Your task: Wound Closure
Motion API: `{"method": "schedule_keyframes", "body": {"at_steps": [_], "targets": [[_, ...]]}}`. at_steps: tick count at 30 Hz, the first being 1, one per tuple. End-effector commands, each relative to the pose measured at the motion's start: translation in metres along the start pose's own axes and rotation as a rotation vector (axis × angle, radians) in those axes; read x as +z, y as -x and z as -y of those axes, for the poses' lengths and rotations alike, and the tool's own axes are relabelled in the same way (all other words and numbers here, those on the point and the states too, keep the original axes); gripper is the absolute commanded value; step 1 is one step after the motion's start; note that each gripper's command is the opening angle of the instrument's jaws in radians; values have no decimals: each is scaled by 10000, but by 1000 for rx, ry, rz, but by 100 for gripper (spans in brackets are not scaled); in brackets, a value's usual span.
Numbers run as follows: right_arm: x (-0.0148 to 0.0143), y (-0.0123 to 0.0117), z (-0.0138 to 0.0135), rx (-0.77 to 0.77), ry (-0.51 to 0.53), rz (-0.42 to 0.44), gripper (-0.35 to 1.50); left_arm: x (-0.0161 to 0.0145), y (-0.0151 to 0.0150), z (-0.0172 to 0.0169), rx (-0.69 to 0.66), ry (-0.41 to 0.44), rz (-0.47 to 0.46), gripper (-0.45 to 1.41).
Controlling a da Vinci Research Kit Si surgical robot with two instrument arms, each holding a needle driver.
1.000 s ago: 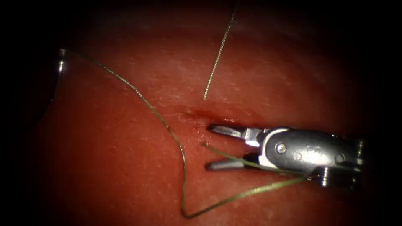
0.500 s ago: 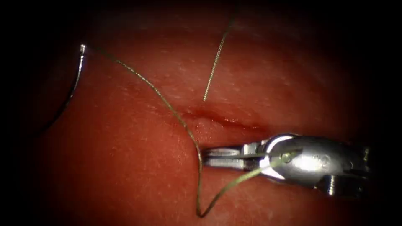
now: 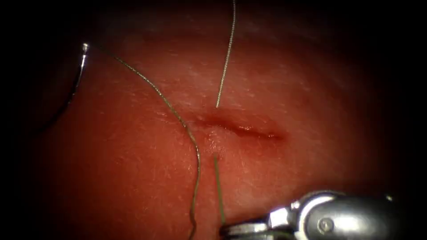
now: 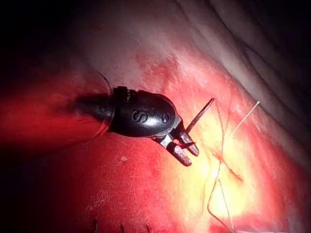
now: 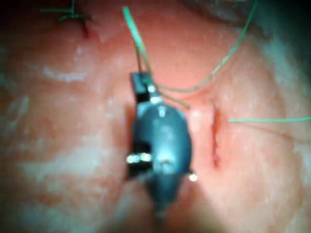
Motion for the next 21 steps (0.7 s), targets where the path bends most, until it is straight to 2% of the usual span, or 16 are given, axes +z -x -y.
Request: {"method": "schedule_keyframes", "body": {"at_steps": [1,12,16,17,18,19,20,21], "targets": [[10,-2,4,-5,-19,2,-35,6,8,2,0,5,6,-35],[23,-28,44,-49,-176,44,-35,6,22,6,-4,-23,69,-35],[27,-32,37,-53,-139,48,-35,6,22,6,-5,-26,70,-35],[28,-31,35,-52,-125,51,-11,6,22,5,-5,-26,70,-35],[29,-30,33,-51,-99,55,56,6,22,5,-5,-27,70,-35],[29,-30,31,-50,-70,59,106,6,22,5,-6,-28,71,-35],[28,-29,28,-46,16,68,140,6,22,5,-6,-29,71,-35],[24,-29,24,-39,41,70,143,6,22,5,-6,-29,71,-35]]}}
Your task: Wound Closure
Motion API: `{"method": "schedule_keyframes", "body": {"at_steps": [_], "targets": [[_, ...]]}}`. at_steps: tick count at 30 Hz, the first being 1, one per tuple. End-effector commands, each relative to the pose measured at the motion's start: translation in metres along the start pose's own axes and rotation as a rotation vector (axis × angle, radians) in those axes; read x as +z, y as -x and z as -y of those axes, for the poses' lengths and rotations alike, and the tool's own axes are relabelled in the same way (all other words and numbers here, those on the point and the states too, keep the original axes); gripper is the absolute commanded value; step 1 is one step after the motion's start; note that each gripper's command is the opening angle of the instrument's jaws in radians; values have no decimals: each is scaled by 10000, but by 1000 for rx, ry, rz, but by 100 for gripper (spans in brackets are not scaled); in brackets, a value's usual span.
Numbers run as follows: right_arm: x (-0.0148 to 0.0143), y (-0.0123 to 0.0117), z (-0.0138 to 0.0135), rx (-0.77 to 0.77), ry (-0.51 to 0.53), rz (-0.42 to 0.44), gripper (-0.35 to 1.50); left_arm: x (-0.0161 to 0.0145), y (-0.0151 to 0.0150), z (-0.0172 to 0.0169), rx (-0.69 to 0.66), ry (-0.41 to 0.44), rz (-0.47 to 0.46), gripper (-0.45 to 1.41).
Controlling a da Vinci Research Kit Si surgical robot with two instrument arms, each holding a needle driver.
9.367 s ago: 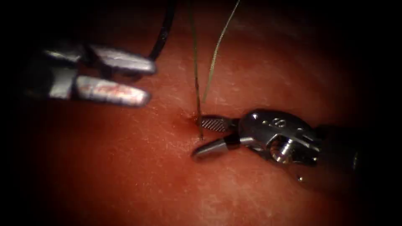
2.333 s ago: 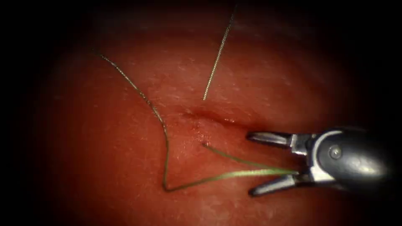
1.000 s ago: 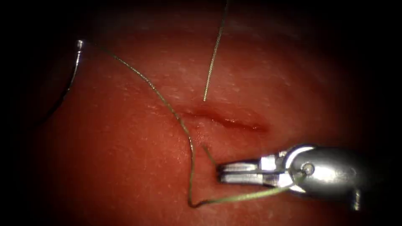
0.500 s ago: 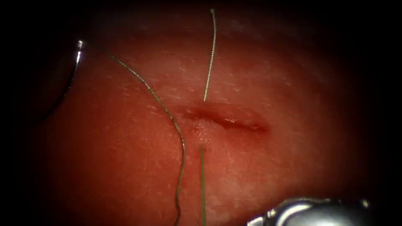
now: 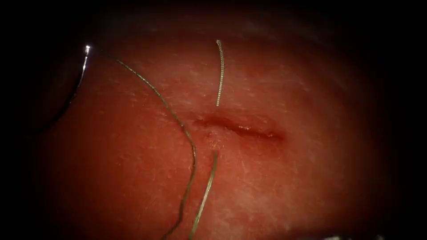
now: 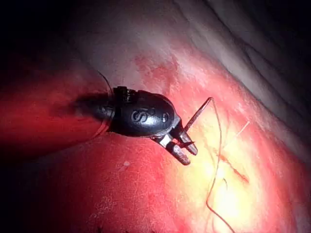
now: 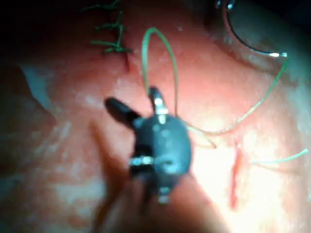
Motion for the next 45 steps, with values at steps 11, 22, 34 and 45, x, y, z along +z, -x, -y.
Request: {"method": "schedule_keyframes", "body": {"at_steps": [11,22,34,45], "targets": [[-99,49,-103,73,460,182,126,13,9,1,0,-14,6,-35],[-61,108,-183,701,434,-180,99,25,12,2,0,-21,9,-35],[7,150,-219,912,453,-267,98,25,13,3,1,-22,9,-35],[20,146,-231,903,342,-297,-35,25,13,3,1,-22,9,-35]]}}
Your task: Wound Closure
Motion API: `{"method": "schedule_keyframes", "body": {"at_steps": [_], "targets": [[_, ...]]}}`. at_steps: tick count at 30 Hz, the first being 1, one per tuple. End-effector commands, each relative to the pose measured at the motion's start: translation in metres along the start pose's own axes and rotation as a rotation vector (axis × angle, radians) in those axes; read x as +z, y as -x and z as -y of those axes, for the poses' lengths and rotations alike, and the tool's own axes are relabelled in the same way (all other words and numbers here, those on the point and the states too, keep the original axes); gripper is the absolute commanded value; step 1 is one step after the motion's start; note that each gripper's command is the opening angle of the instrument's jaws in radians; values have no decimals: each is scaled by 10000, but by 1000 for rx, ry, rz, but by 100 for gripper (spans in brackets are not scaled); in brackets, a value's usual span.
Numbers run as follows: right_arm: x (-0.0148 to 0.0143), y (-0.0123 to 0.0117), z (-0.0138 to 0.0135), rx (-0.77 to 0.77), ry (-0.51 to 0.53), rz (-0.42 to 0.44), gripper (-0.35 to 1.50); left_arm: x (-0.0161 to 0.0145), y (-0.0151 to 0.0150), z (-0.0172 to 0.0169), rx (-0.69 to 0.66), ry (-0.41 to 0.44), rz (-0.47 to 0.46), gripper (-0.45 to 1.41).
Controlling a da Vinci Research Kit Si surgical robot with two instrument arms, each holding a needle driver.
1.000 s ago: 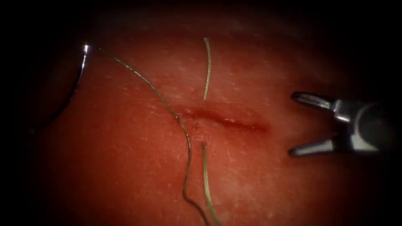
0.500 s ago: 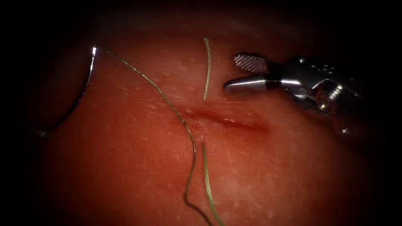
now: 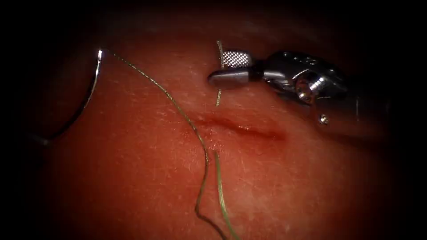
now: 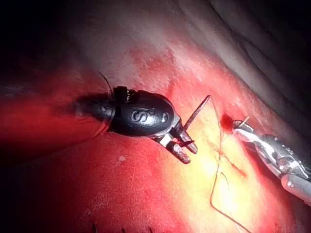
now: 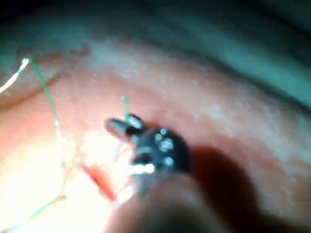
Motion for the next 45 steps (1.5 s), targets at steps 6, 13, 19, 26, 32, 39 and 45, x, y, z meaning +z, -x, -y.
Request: {"method": "schedule_keyframes", "body": {"at_steps": [6,13,19,26,32,39,45], "targets": [[-1,-22,11,11,-19,-53,-35,6,6,1,-1,2,-1,-35],[-19,-50,26,-26,-25,-108,-35,3,7,1,-18,4,-2,-35],[-22,-52,31,-45,-31,-117,-35,-17,7,0,-41,25,9,-35],[-20,-54,32,-95,-23,-171,72,-48,-1,1,-64,20,11,-35],[-28,-58,39,-140,38,-195,130,-64,2,-4,-86,27,66,-35],[-29,-60,39,-149,46,-197,135,-57,4,1,-202,6,78,50],[-31,-59,40,-155,45,-196,138,-64,-1,24,-377,-149,88,74]]}}
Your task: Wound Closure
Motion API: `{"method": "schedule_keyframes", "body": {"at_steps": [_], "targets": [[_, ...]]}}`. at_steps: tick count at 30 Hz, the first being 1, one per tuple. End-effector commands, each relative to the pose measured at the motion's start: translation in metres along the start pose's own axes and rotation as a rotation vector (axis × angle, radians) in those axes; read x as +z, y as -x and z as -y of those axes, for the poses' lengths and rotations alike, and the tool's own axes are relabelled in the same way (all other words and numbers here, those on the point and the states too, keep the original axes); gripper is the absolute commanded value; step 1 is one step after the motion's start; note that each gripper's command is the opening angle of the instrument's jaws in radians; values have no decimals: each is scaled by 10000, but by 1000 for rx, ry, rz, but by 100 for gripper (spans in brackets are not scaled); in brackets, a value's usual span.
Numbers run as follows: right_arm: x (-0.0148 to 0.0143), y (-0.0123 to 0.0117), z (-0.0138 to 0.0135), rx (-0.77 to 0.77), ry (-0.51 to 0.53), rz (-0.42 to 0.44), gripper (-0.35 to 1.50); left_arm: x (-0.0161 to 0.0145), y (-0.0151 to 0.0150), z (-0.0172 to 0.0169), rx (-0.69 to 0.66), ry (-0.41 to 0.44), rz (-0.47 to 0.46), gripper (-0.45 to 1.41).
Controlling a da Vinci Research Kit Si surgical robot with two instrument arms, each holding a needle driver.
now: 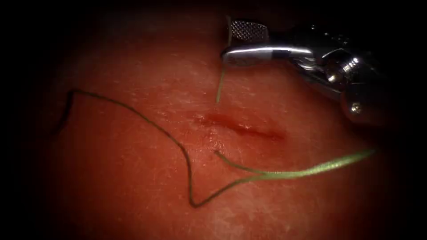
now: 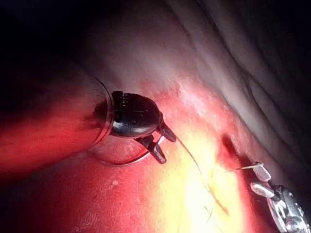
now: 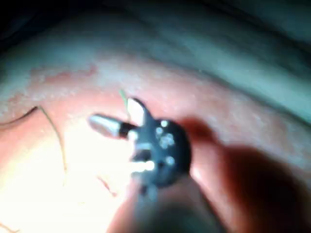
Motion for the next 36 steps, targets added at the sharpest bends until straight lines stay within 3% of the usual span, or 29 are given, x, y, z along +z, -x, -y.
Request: {"method": "schedule_keyframes", "body": {"at_steps": [1,8,14,17,22,26,36], "targets": [[8,3,-2,-1,-2,-2,138,5,1,5,-11,-18,-2,75],[7,3,-2,-12,-4,-4,140,-11,-35,-1,-16,-55,0,78],[4,3,-2,-31,-6,10,141,-29,-86,-9,41,-179,-41,75],[4,3,-2,-31,-6,10,141,-25,-94,-20,120,-209,-27,74],[4,4,-1,-31,-7,10,141,9,-97,-23,315,-187,31,71],[2,3,-3,-31,-7,10,141,69,-88,-16,495,-183,175,67],[1,3,-3,-37,-8,11,141,124,-72,-7,654,-154,244,61]]}}
